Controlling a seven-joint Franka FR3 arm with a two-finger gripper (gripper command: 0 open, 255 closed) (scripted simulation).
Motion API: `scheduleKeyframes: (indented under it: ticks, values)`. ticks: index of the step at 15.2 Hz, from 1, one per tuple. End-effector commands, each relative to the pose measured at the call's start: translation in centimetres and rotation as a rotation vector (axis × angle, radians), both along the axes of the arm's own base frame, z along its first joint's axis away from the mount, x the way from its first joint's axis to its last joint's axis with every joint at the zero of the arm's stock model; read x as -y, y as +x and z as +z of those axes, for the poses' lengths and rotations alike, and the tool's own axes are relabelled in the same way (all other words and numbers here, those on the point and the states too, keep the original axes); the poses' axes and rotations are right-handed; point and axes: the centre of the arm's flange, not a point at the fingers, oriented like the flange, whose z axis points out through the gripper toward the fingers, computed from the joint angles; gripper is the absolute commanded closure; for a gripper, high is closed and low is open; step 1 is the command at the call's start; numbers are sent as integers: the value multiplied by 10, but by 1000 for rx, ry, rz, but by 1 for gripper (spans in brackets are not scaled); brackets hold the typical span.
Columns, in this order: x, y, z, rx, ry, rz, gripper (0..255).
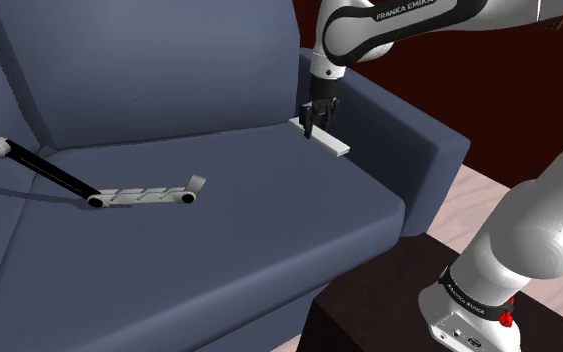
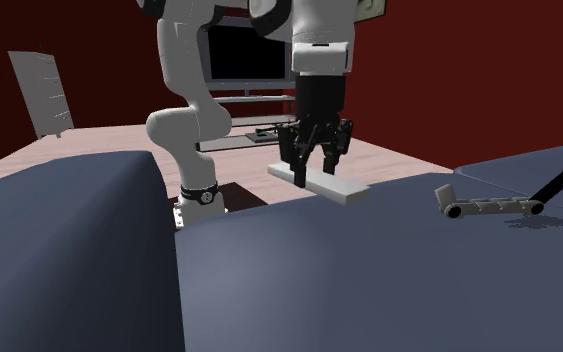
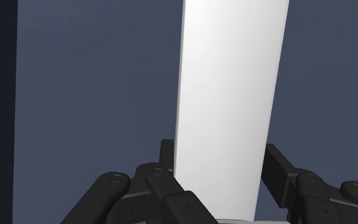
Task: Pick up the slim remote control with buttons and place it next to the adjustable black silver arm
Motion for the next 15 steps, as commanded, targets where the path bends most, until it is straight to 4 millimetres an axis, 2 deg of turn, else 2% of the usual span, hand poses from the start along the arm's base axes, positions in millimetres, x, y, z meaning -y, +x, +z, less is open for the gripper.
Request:
scheduleKeyframes:
  ticks: [1,15]
  values:
    - [0,-1,12,0,0,0,255]
    - [0,-1,86,0,0,0,255]
